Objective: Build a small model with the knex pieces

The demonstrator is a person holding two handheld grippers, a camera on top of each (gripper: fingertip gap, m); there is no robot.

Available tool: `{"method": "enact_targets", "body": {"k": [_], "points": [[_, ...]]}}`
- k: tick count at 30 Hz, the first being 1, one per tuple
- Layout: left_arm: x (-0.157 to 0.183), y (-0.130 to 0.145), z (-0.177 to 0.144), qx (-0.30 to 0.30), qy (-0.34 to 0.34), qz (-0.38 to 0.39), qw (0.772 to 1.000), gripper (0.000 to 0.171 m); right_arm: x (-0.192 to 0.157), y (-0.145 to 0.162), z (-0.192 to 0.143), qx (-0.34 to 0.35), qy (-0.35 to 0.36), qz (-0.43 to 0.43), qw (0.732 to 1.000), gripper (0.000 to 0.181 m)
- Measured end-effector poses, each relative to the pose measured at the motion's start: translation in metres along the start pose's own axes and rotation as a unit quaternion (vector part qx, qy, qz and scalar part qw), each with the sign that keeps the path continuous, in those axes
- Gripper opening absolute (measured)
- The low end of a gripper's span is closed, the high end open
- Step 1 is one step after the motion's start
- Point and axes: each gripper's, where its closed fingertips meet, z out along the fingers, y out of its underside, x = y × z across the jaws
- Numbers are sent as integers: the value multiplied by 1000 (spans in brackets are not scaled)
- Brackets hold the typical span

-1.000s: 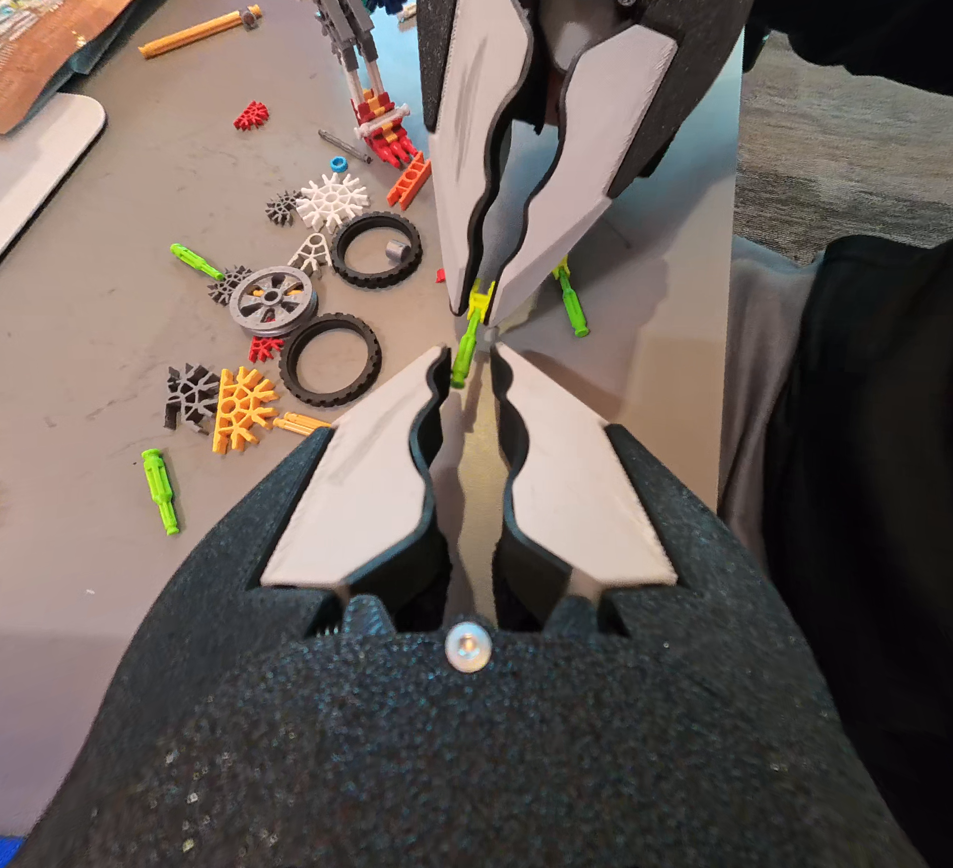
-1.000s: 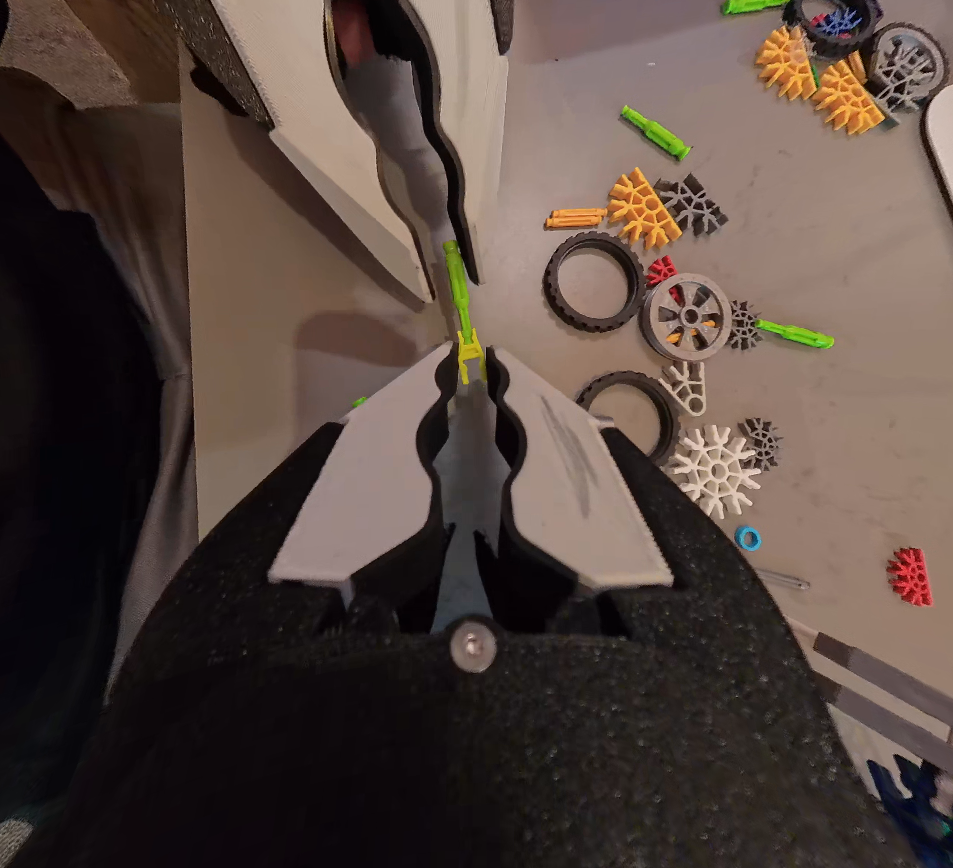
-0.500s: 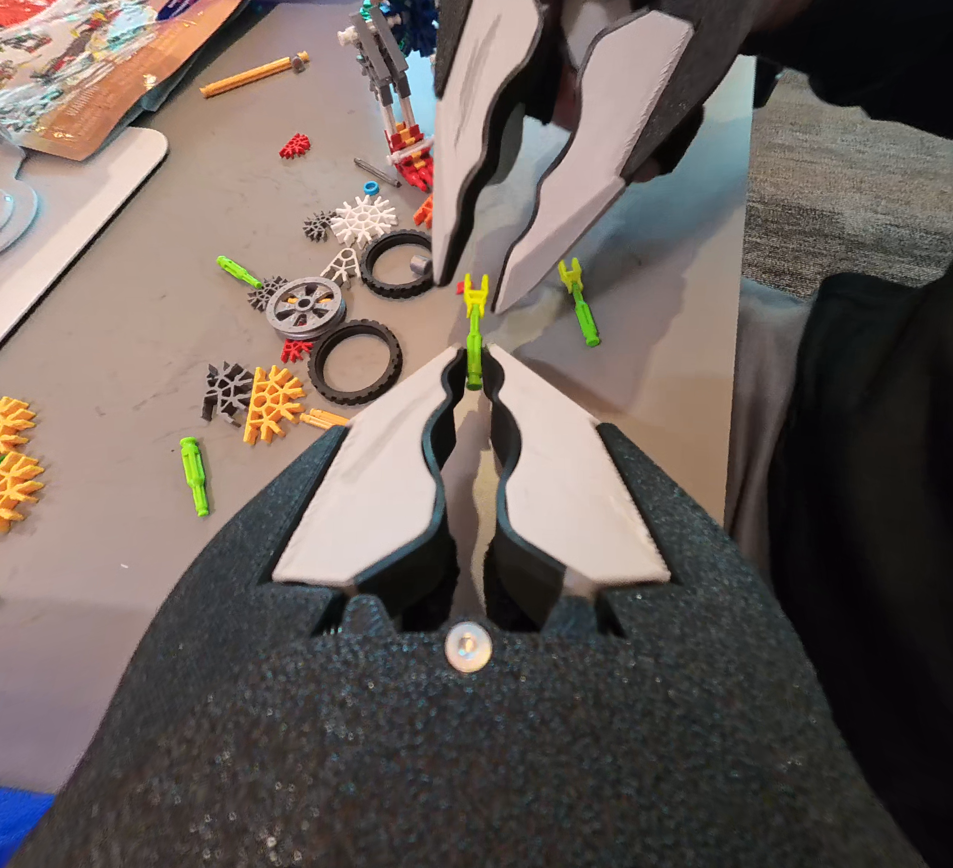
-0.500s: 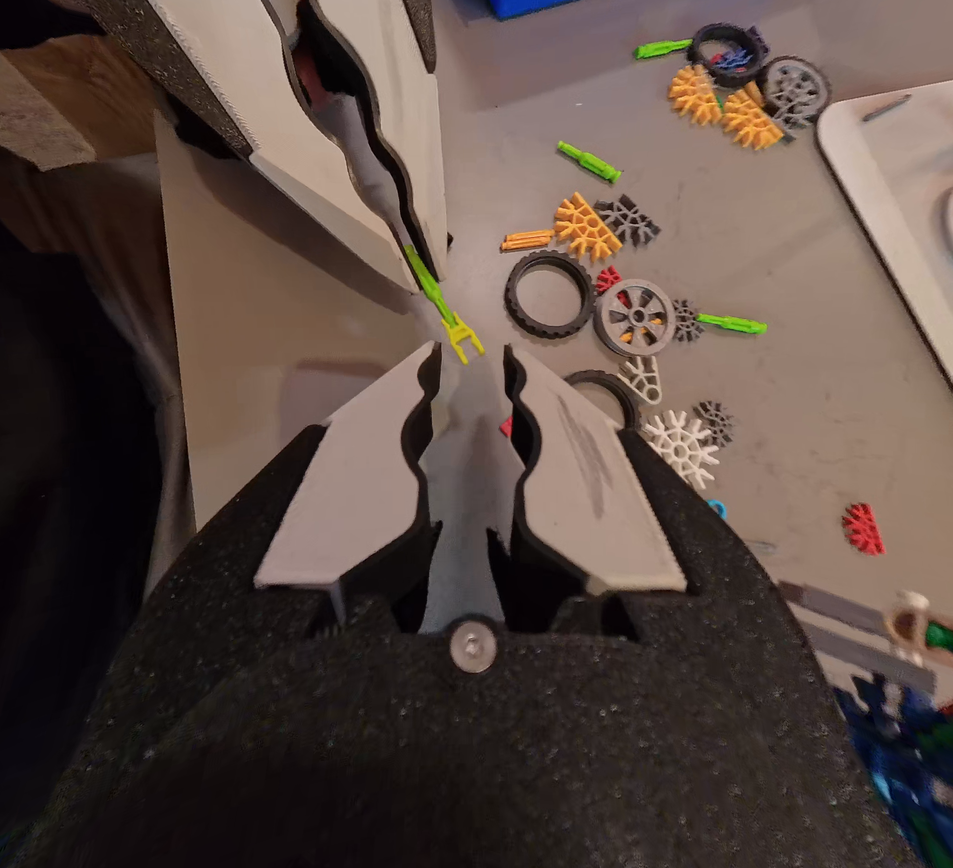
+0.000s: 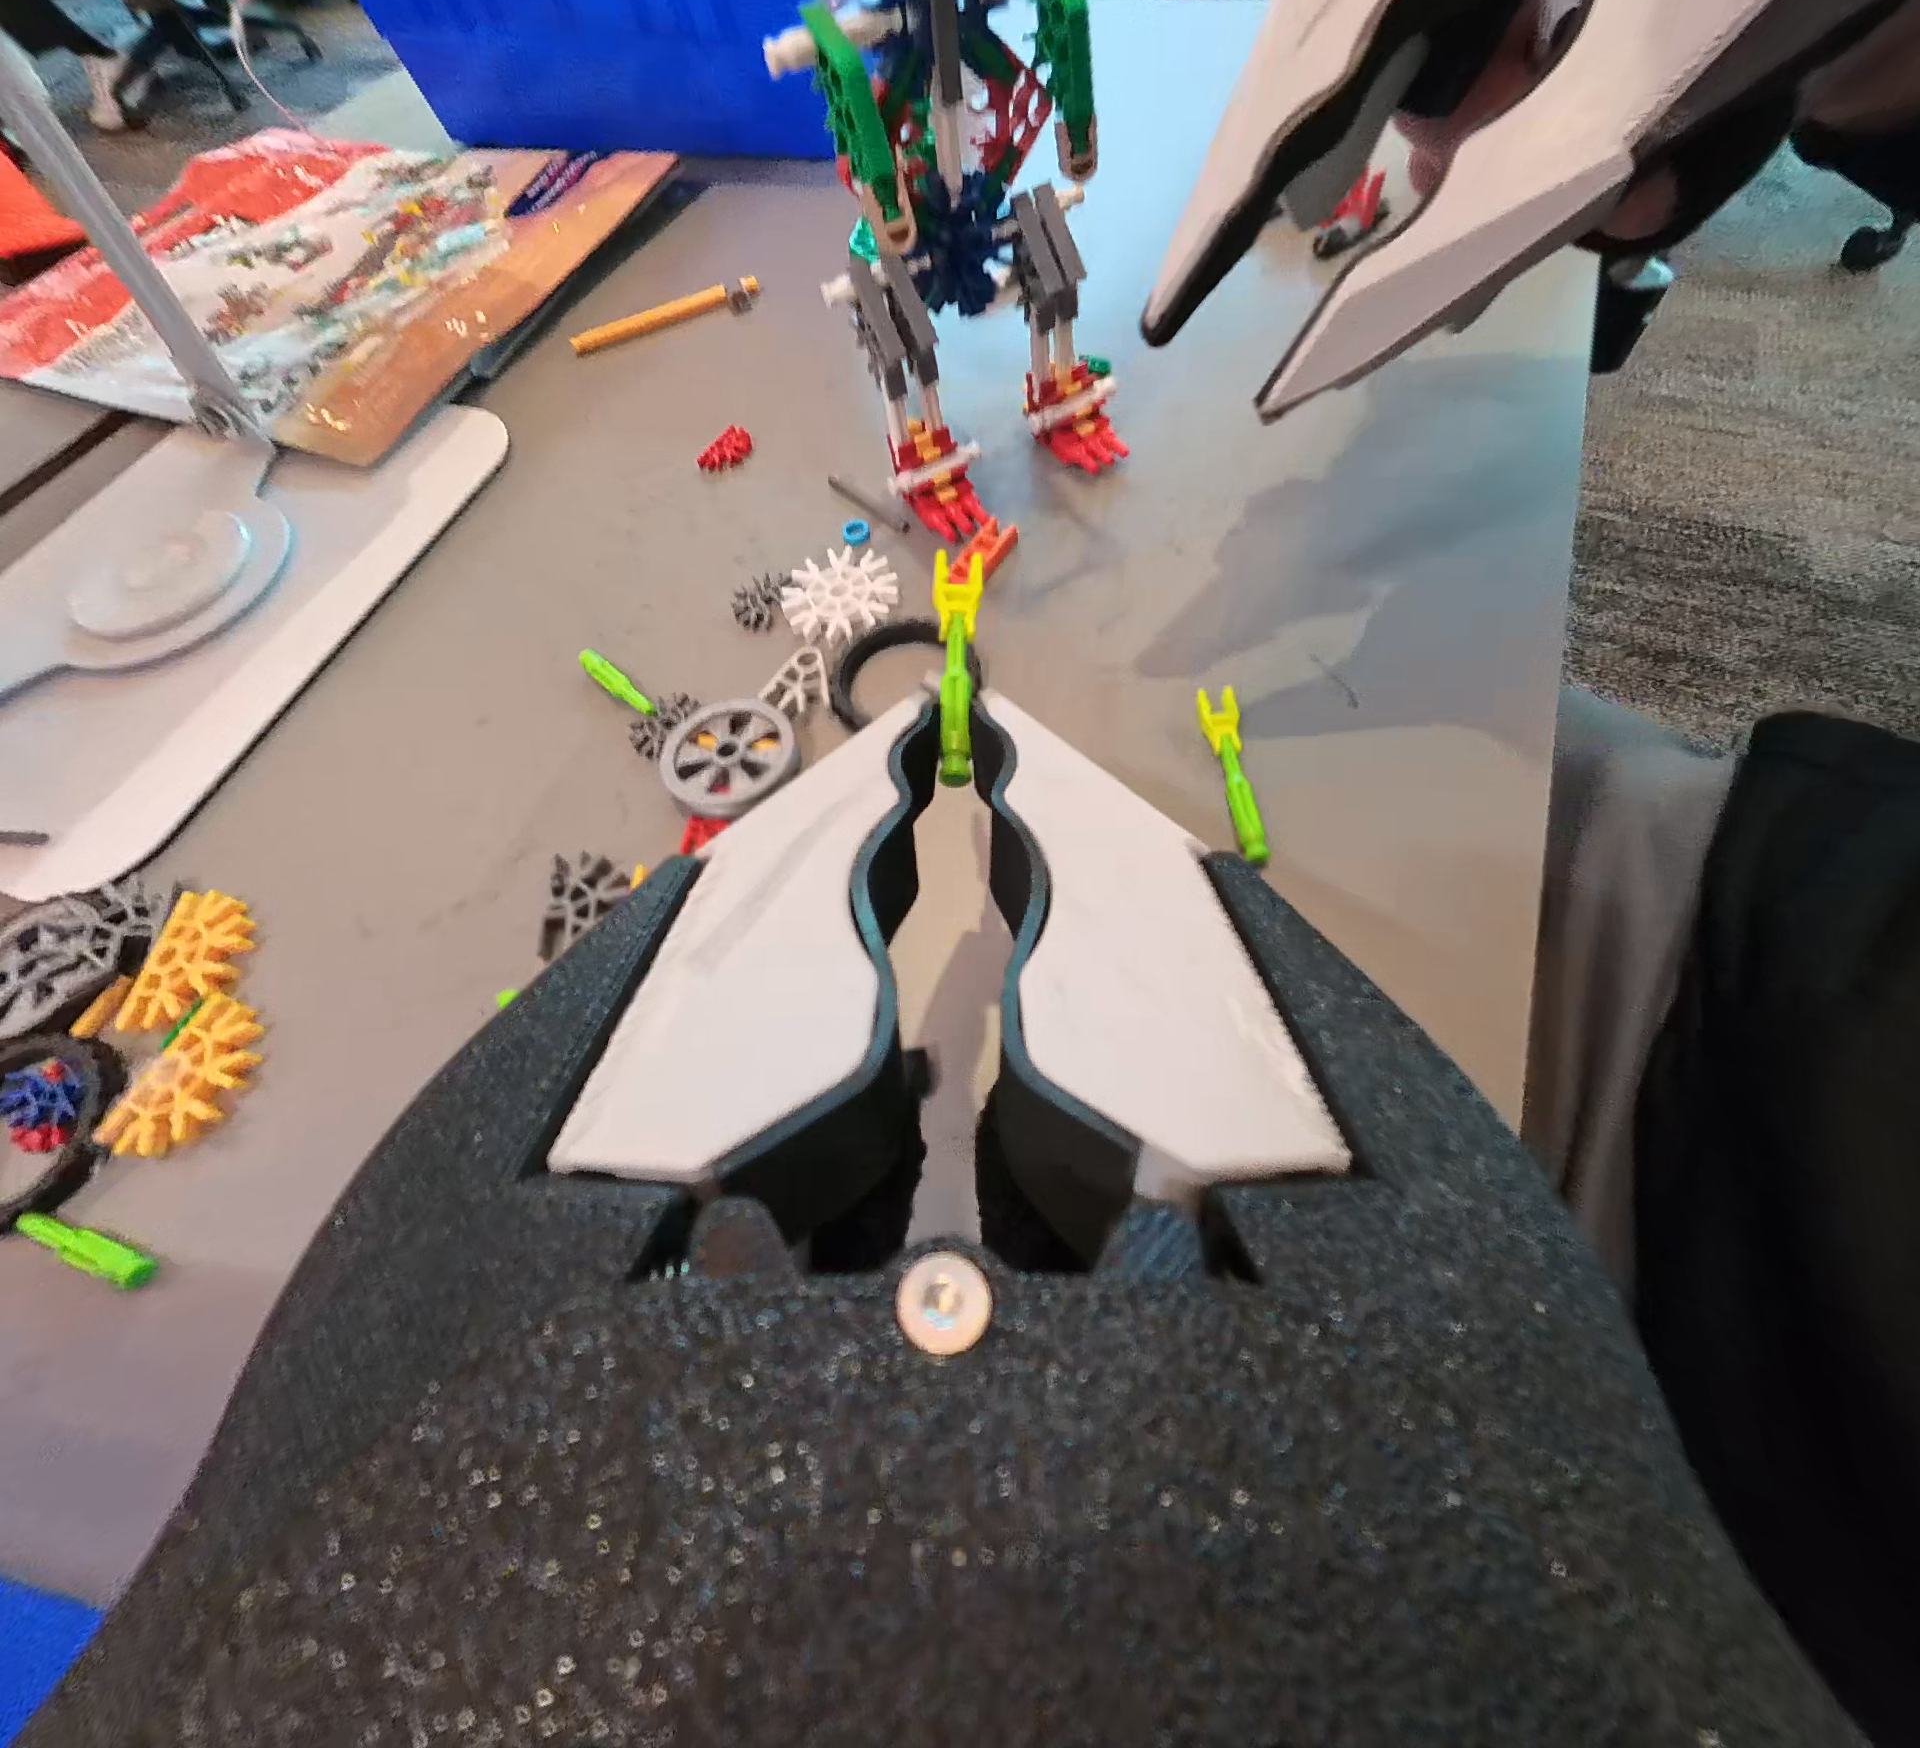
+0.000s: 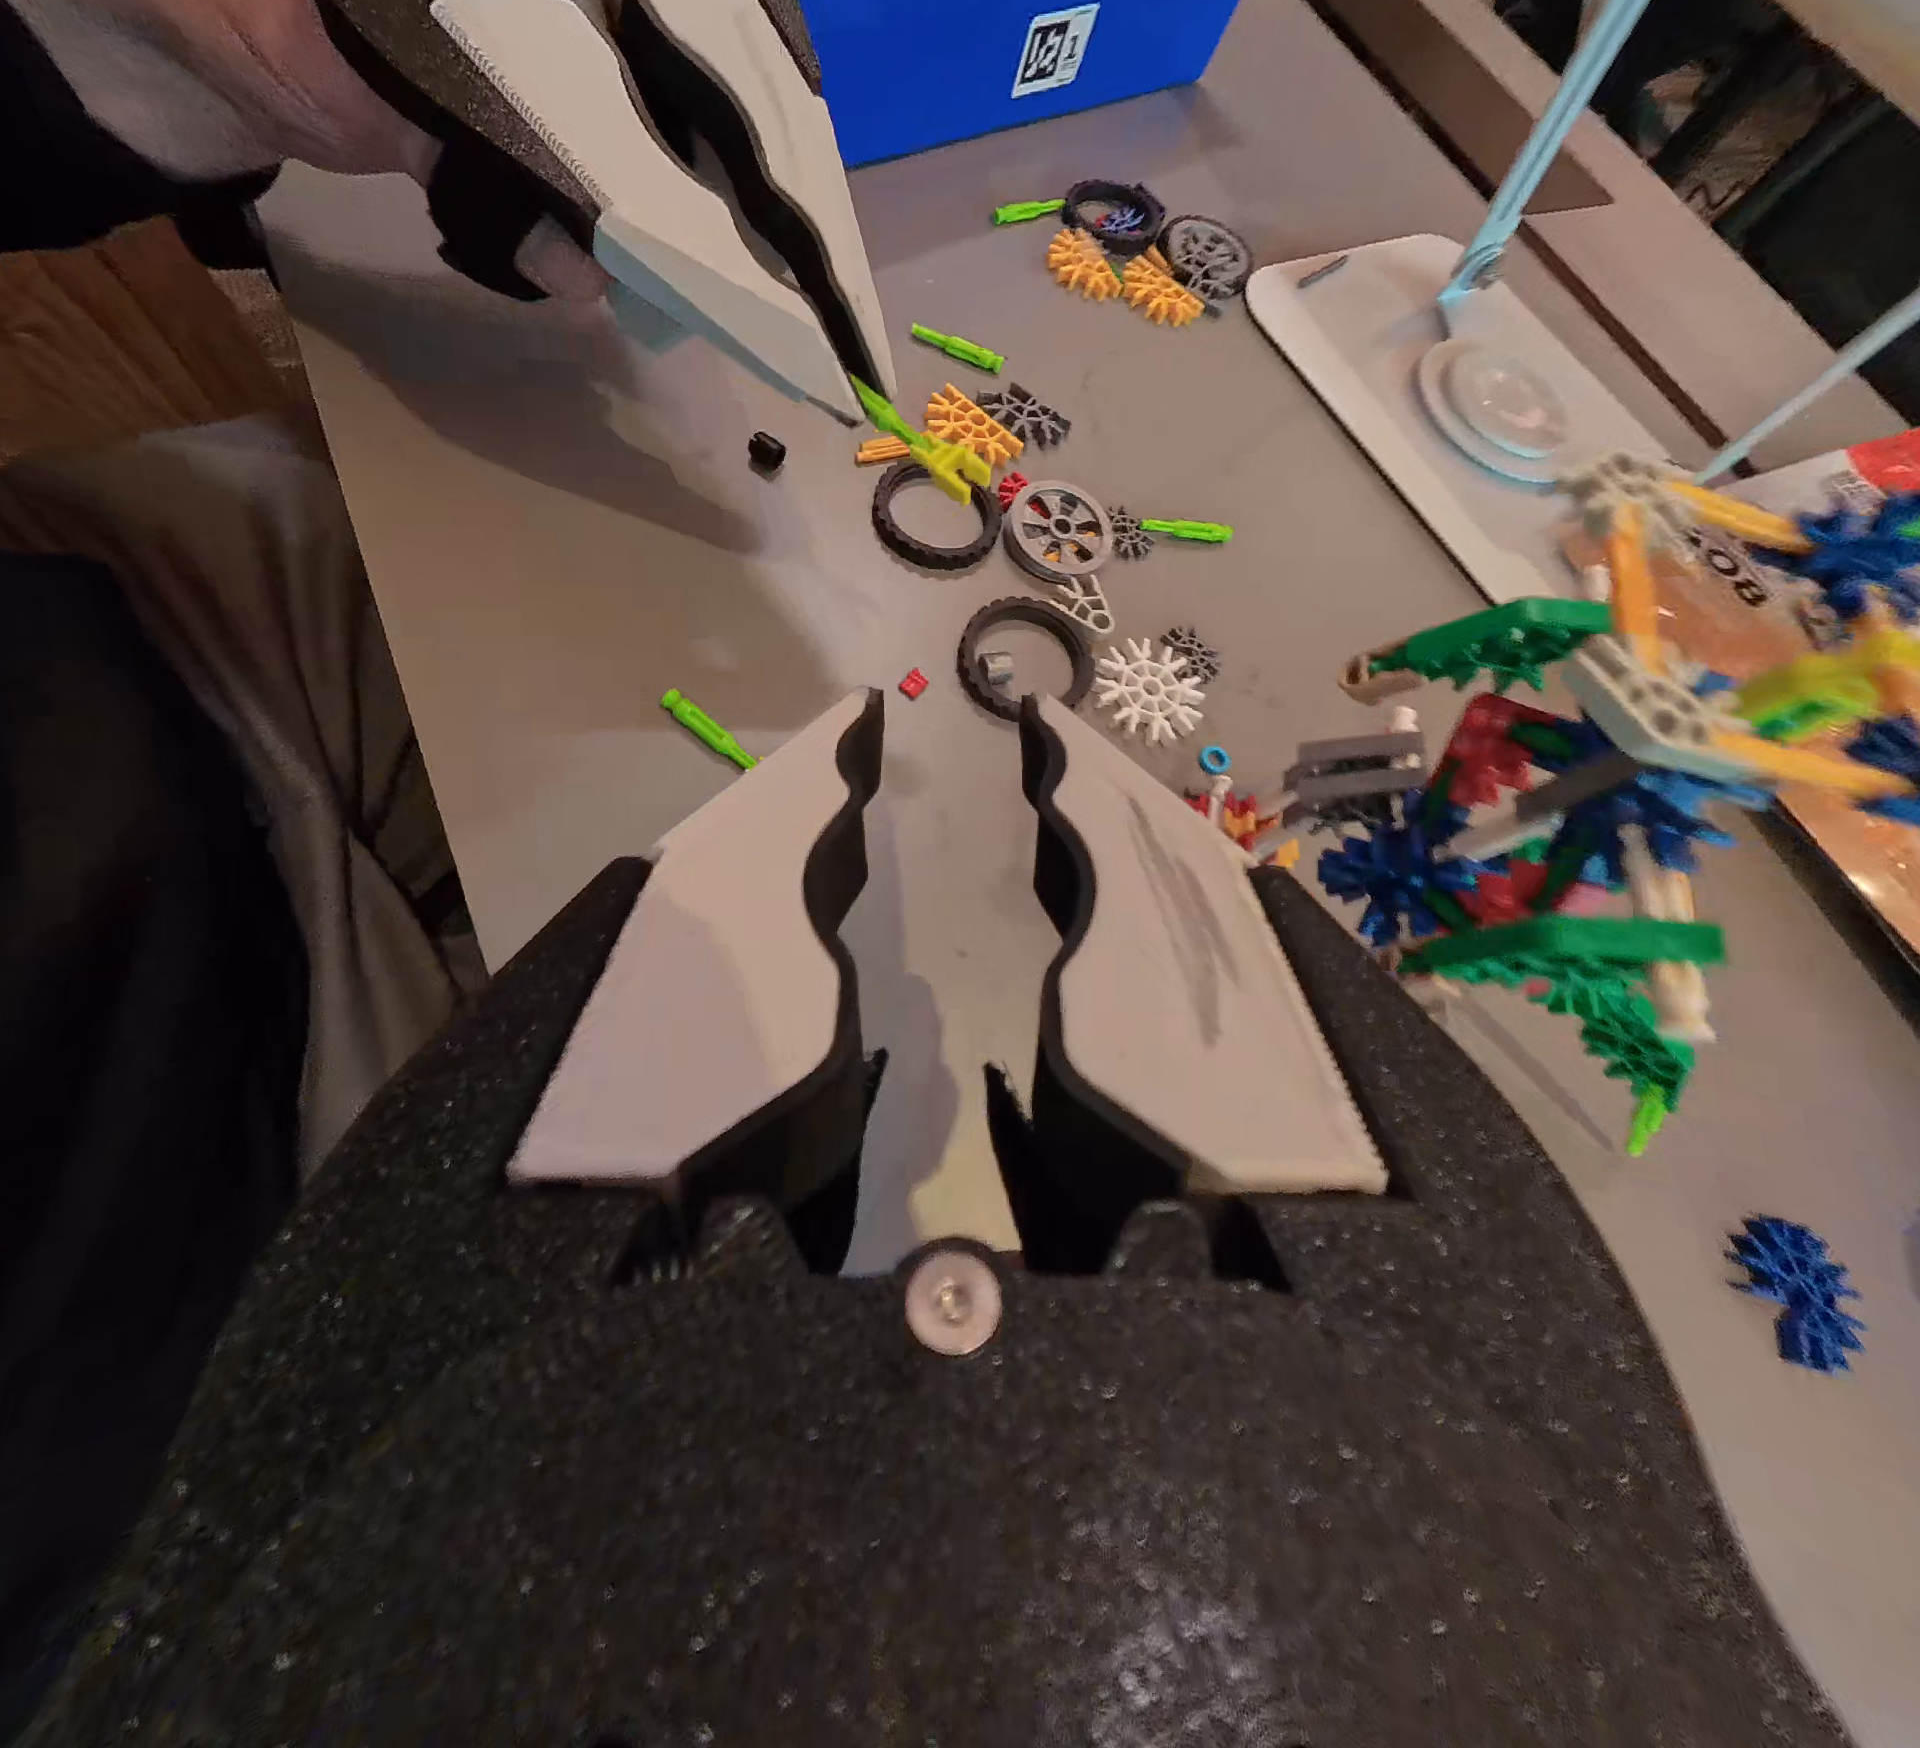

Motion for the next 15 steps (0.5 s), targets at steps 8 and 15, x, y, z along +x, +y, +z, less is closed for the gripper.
{"method": "enact_targets", "body": {"k": [8,15], "points": [[-12,-56,3,52,-23,14,998,3,22,-12,-45,44,46,25,998,25],[-19,-95,12,76,-25,26,996,3,57,-15,-71,55,119,54,990,25]]}}
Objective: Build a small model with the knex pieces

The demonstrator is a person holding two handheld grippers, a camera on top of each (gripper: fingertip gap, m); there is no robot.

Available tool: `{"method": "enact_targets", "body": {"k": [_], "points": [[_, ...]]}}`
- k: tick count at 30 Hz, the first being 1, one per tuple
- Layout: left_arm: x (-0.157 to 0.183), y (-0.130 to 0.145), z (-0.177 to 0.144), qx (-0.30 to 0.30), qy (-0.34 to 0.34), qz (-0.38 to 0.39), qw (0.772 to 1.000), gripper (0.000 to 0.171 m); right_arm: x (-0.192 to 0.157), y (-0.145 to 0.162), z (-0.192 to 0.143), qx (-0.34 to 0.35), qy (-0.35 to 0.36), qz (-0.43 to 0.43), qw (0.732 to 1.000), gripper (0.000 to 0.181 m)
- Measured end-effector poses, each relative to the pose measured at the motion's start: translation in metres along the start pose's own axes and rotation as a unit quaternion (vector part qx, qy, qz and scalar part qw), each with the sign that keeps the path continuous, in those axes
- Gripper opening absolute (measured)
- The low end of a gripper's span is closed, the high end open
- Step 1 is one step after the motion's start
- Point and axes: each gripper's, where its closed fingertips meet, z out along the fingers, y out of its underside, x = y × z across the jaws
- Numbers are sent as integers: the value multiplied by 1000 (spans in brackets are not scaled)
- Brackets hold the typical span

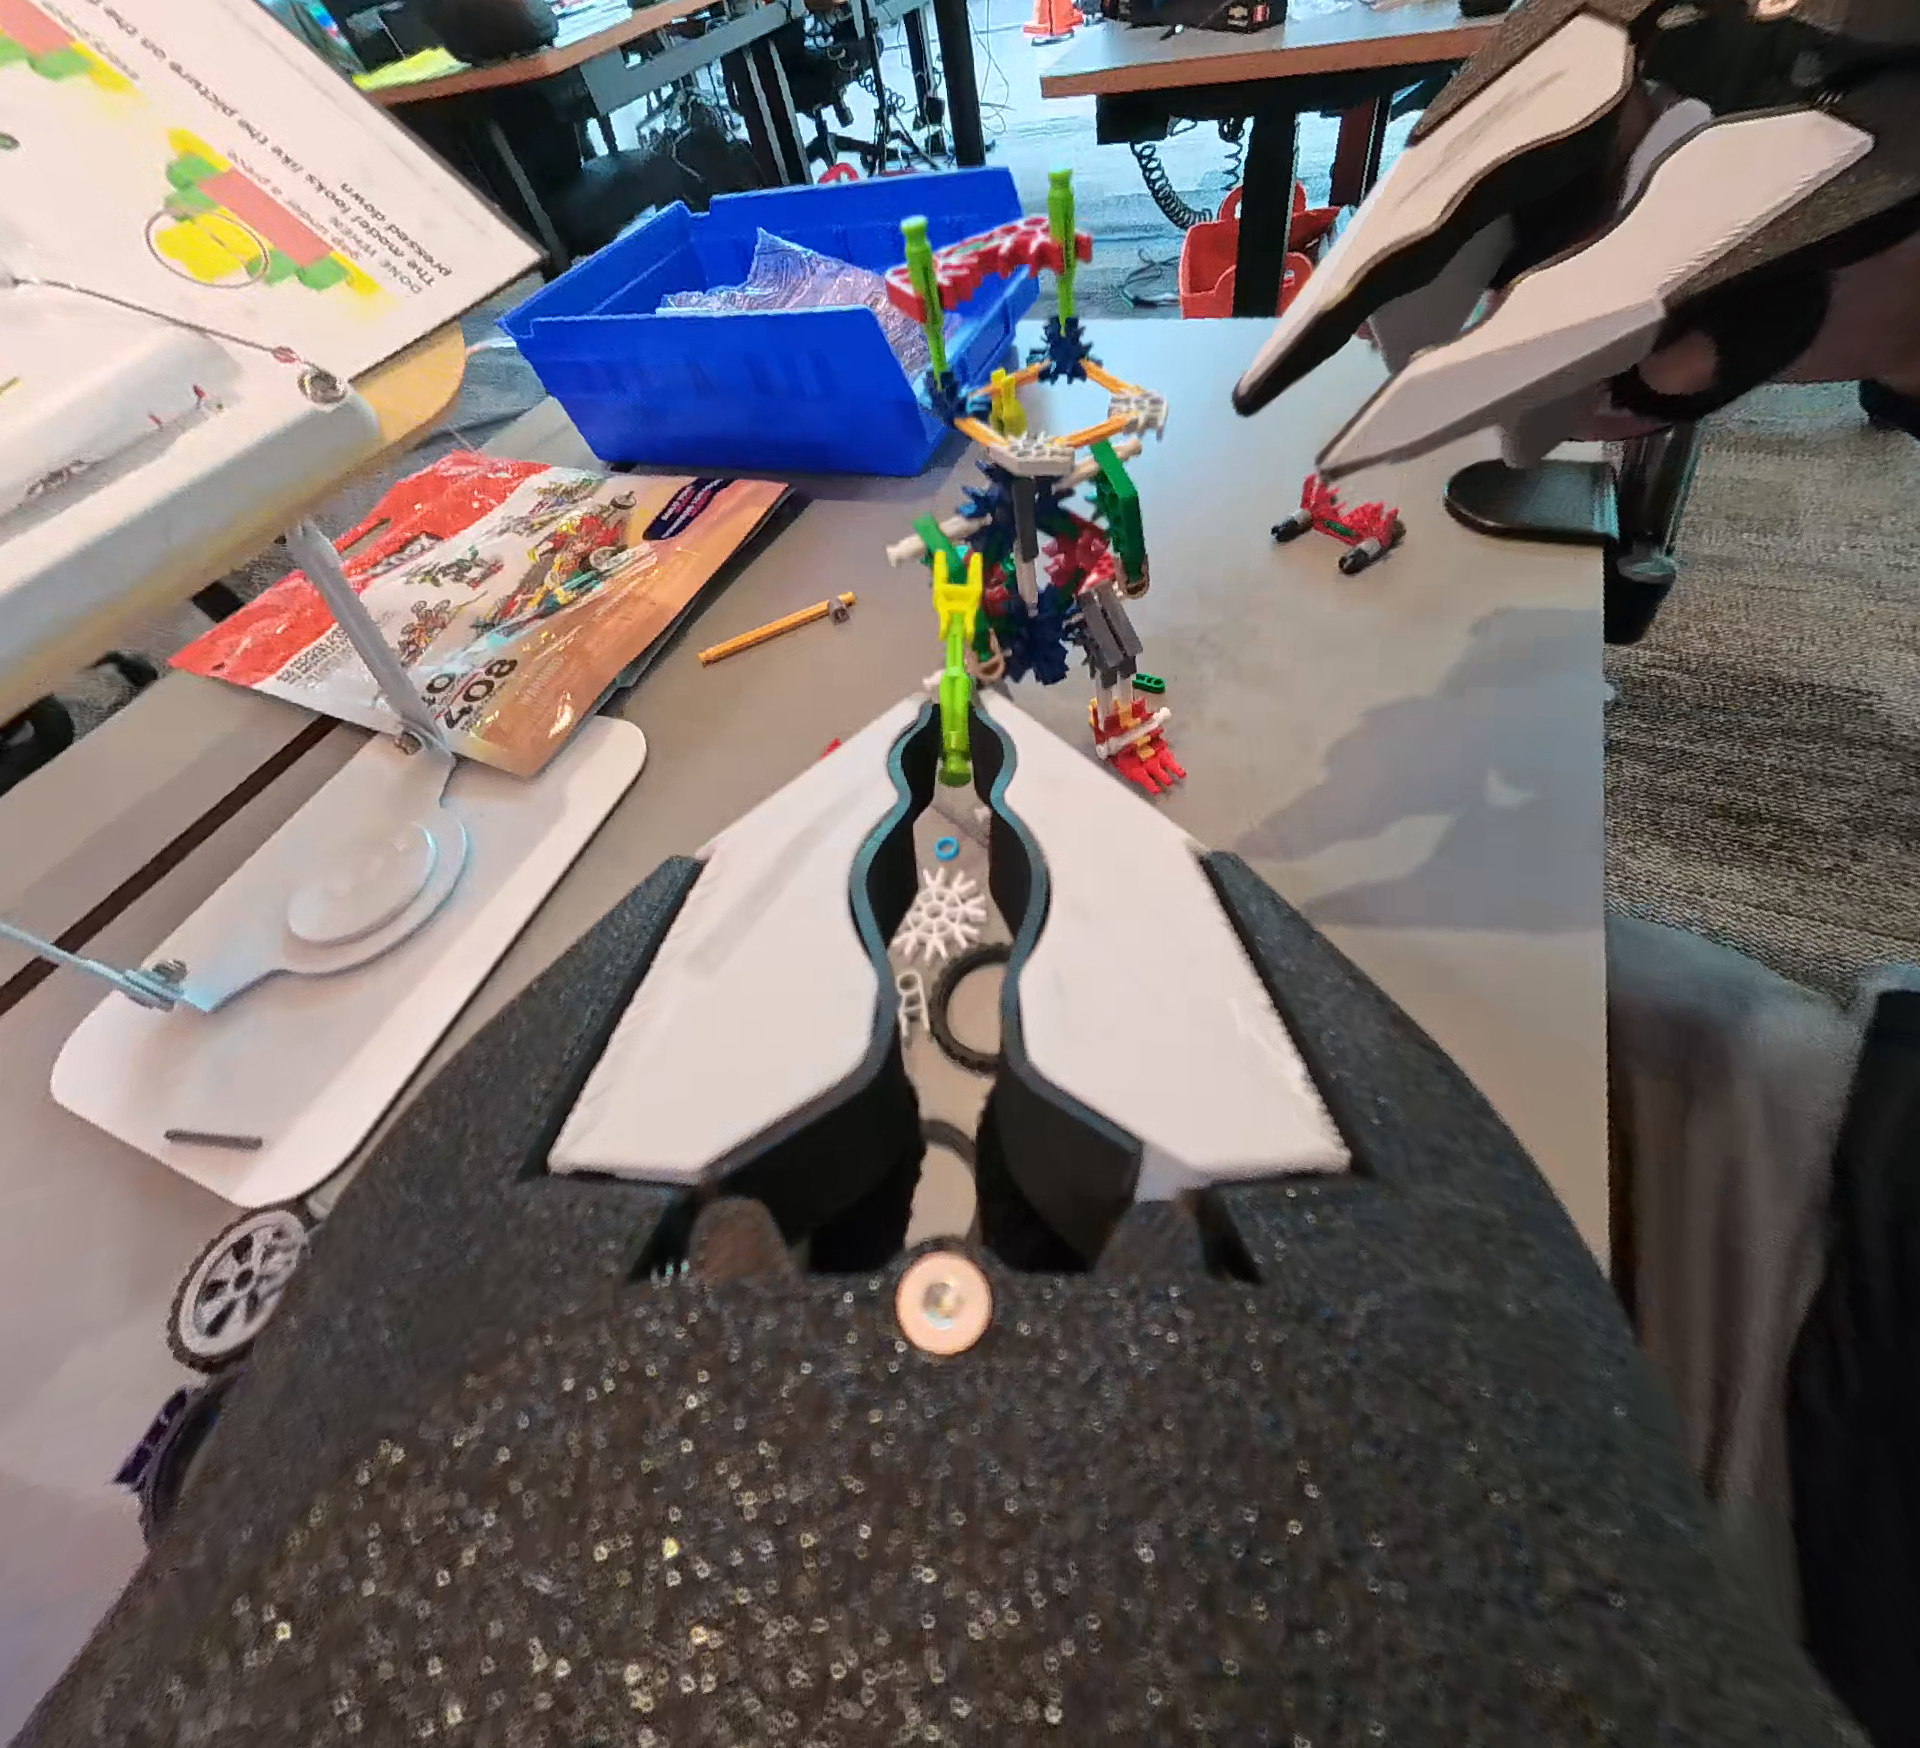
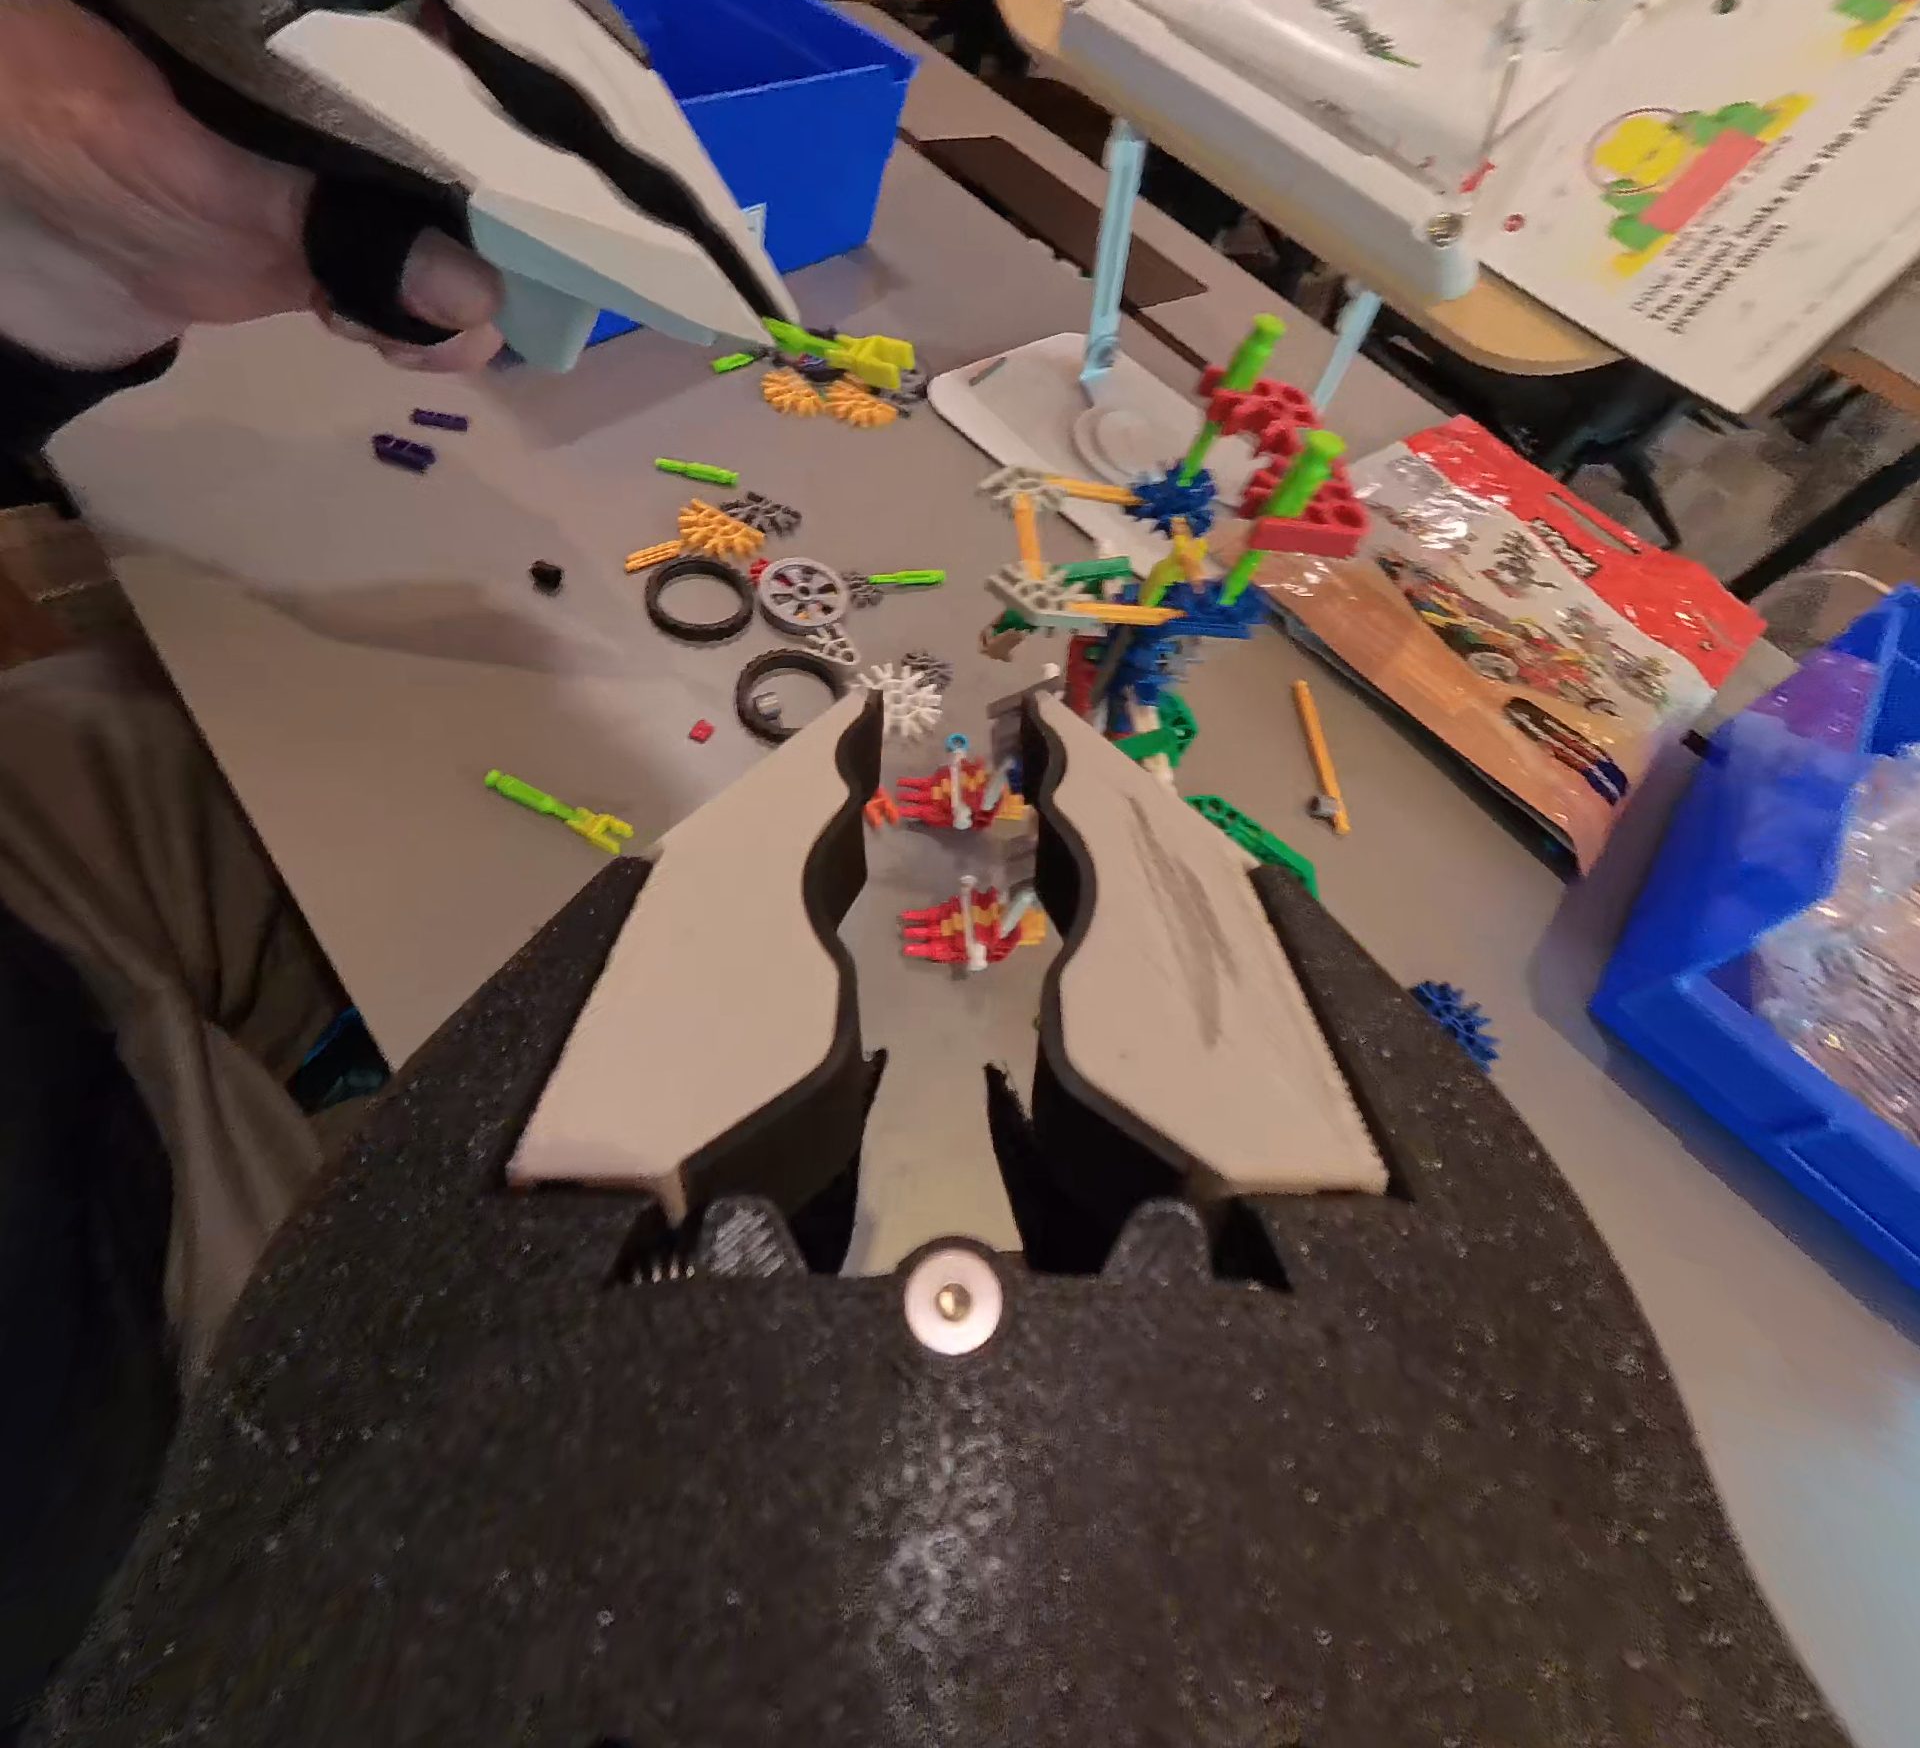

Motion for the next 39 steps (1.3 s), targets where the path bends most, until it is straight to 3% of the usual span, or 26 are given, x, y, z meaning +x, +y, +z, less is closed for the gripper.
{"method": "enact_targets", "body": {"k": [11,24,32,39], "points": [[-2,-29,25,8,4,-2,1000,3,40,-7,12,13,49,33,998,52],[-3,-49,44,0,-11,11,1000,3,50,-32,8,34,62,-9,997,54],[-7,-52,53,-22,-25,18,999,3,50,-46,21,22,1,-82,996,56],[-5,-52,59,-36,-20,15,999,3,48,-43,44,13,-43,-87,995,55]]}}
